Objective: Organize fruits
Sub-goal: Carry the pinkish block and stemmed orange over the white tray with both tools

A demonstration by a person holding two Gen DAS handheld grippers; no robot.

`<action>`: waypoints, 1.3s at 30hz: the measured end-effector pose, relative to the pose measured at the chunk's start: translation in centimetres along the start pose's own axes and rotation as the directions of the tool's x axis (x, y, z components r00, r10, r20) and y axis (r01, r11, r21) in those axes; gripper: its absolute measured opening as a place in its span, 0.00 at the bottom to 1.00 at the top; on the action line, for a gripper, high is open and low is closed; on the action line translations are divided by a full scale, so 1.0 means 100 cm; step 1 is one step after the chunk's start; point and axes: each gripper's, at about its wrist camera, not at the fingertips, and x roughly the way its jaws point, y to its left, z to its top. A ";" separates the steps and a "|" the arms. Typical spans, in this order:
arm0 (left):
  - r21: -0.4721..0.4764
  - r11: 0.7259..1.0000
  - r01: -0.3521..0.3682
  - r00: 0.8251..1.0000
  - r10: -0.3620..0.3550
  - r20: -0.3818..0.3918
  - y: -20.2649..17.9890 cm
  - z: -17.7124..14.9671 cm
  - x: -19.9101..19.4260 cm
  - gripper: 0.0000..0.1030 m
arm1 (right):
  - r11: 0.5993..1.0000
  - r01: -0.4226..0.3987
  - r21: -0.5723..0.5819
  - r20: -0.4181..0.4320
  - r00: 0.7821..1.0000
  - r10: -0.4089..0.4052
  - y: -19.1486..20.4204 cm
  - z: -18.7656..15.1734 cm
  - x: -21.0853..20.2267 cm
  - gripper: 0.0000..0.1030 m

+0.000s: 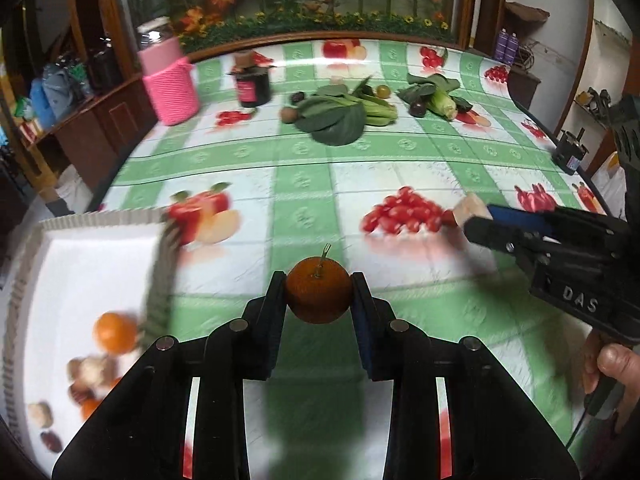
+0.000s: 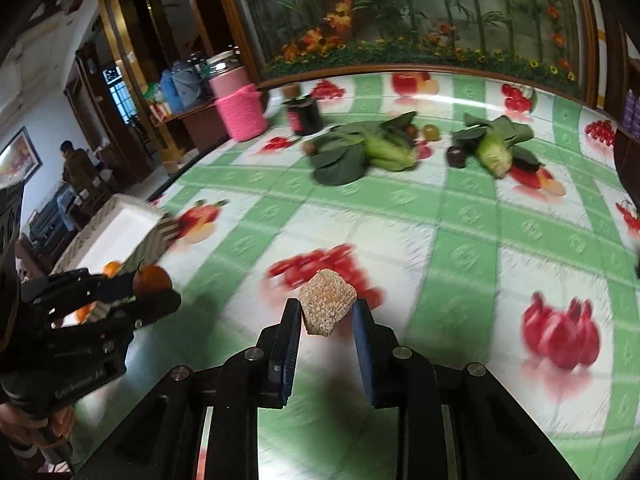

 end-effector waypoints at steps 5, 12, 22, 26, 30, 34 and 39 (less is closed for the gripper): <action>-0.028 0.999 -0.046 0.998 0.047 0.032 0.025 -0.023 -0.029 0.30 | 0.998 -0.050 -0.023 0.003 0.999 0.050 0.039 -0.013 -0.008 0.25; -0.074 0.990 -0.121 0.990 0.125 0.057 0.062 -0.053 -0.056 0.30 | 0.989 -0.119 -0.083 0.013 0.993 0.120 0.100 -0.025 -0.014 0.25; -0.124 0.972 -0.199 0.975 0.209 0.070 0.106 -0.083 -0.075 0.30 | 0.971 -0.186 -0.153 0.006 0.982 0.189 0.163 -0.028 -0.008 0.25; -0.151 0.962 -0.227 0.968 0.239 0.071 0.123 -0.091 -0.081 0.30 | 0.961 -0.201 -0.190 -0.009 0.979 0.202 0.183 -0.026 -0.004 0.25; -0.173 0.953 -0.248 0.963 0.262 0.061 0.137 -0.100 -0.083 0.30 | 0.951 -0.217 -0.221 -0.019 0.976 0.218 0.202 -0.022 0.002 0.25; -0.195 0.945 -0.263 0.960 0.277 0.047 0.150 -0.108 -0.083 0.30 | 0.941 -0.234 -0.246 -0.037 0.972 0.232 0.217 -0.017 0.012 0.25; -0.219 0.935 -0.278 0.956 0.292 0.032 0.165 -0.115 -0.082 0.30 | 0.927 -0.242 -0.285 -0.062 0.970 0.234 0.236 -0.012 0.024 0.25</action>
